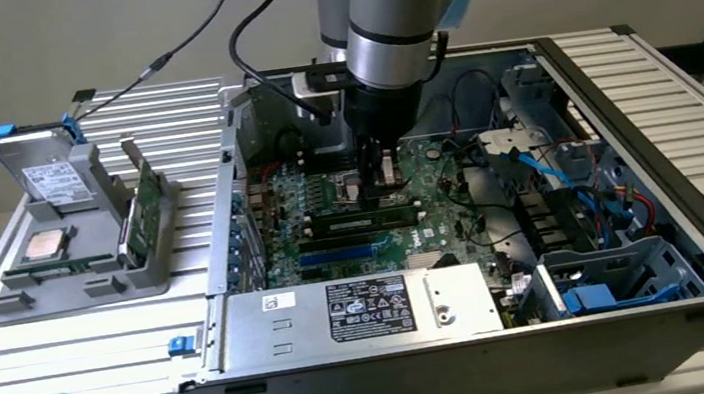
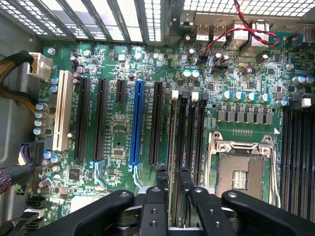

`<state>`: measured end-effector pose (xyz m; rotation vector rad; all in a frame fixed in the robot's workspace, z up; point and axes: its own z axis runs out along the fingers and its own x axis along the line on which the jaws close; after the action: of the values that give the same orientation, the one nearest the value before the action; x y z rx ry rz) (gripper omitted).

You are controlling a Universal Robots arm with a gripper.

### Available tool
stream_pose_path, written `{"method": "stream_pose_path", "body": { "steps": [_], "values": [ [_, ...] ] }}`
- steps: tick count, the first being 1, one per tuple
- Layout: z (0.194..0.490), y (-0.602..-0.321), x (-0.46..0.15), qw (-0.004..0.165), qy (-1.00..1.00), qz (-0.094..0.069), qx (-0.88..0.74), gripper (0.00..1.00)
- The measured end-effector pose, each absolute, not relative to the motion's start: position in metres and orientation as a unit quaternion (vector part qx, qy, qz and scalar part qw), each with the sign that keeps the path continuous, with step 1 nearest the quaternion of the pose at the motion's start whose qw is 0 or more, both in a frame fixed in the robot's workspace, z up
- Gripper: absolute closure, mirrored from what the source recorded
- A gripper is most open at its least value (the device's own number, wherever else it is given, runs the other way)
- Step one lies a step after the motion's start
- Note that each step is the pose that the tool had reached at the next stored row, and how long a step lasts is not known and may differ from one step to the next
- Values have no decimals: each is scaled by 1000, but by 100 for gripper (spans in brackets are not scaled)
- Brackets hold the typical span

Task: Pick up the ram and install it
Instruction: 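Insert the ram into the slot, then press down the ram until it locks into place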

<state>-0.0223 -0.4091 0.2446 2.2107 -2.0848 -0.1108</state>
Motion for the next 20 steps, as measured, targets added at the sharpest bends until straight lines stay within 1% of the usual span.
{"method": "stream_pose_path", "body": {
  "steps": [1,2,20],
  "values": [
    [245,-409,-22,50,-685,-36,726,81],
    [245,-409,-22,50,-685,-36,726,89],
    [245,-409,-22,50,-685,-36,726,89]
  ]
}}
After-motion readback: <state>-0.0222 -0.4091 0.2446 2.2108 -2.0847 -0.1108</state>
